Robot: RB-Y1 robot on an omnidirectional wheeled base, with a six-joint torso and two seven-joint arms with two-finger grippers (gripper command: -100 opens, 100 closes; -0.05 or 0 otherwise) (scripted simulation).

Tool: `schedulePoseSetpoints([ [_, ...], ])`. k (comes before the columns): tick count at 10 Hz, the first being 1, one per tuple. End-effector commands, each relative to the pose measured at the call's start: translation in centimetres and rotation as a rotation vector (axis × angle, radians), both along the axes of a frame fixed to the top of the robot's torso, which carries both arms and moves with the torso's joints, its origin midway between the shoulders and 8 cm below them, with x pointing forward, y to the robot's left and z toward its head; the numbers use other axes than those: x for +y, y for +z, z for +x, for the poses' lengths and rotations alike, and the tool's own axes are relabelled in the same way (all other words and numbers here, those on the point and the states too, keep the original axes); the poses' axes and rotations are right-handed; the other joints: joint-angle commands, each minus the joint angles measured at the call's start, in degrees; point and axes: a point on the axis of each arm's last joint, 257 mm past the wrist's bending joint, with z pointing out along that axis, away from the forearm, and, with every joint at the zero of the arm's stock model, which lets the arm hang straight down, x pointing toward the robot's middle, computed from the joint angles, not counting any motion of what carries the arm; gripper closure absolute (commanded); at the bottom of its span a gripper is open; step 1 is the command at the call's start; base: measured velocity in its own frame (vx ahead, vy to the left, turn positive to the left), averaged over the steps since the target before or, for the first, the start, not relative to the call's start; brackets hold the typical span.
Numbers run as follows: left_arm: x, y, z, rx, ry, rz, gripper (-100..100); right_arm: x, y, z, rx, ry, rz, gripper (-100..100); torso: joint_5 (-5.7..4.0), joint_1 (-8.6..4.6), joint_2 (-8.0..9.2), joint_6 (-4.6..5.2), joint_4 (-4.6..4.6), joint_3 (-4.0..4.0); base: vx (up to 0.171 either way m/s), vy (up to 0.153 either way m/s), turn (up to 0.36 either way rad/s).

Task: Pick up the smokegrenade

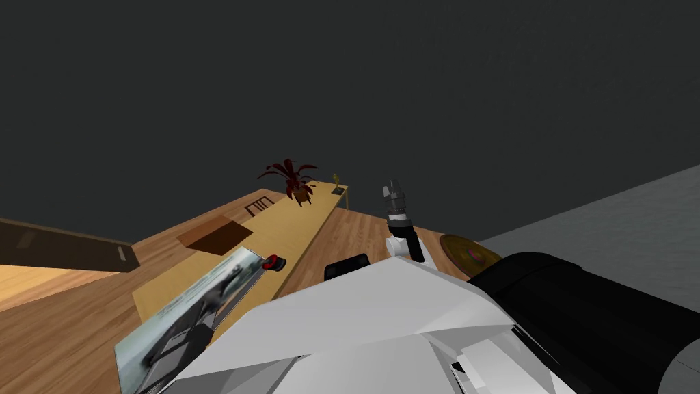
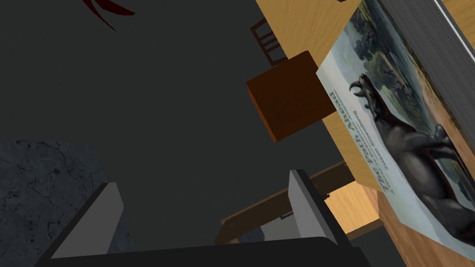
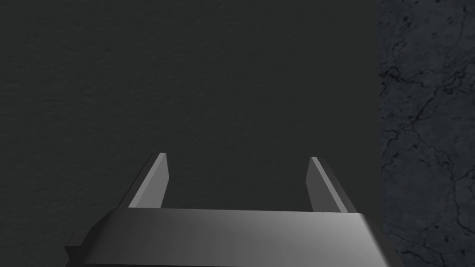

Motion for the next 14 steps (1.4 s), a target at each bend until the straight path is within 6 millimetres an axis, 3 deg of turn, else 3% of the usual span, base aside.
schedulePoseSetpoints([
  [1, 1.1, -1.6, -2.6, 0.058, 0.039, -0.011, -100, 0.0, 0.0, 0.0, 0.0, 0.0, 0.0, 0, 0.0, 0.0, 0.0, 0.0, 0.0, 0.0, 0.082, -0.027, -0.144],
  [3, 2.4, -3.9, -6.8, 0.148, 0.096, -0.04, -100, 0.0, 0.0, 0.0, 0.0, 0.0, 0.0, 0, 0.02, 0.06, -0.01, 0.03, 0.01, 0.01, 0.143, -0.029, -0.256],
  [4, 2.4, -3.9, -6.8, 0.149, 0.096, -0.04, -100, 0.0, 0.0, 0.0, 0.0, 0.0, 0.0, 0, 0.01, 0.04, -0.11, 0.03, -0.02, -0.05, 0.11, -0.018, -0.036],
  [7, 3.3, -7.1, -12.8, 0.27, 0.165, -0.105, -100, 0.0, 0.0, 0.0, 0.0, 0.0, 0.0, 0, 0.01, 0.05, 0.04, 0.02, 0.01, 0.03, 0.114, -0.017, -0.201],
  [8, 3.3, -7.1, -12.8, 0.27, 0.165, -0.105, -100, 0.0, 0.0, 0.0, 0.0, 0.0, 0.0, 0, 0.01, 0.09, -0.03, 0.03, 0.0, -0.01, 0.106, 0.02, -0.063],
  [14, 1.6, -12.5, -23.5, 0.469, 0.266, -0.283, -100, 0.0, 0.0, 0.0, 0.0, 0.0, 0.0, 0, 0.04, 0.19, -0.04, 0.0, -0.01, -0.02, 0.127, 0.027, -0.209],
])
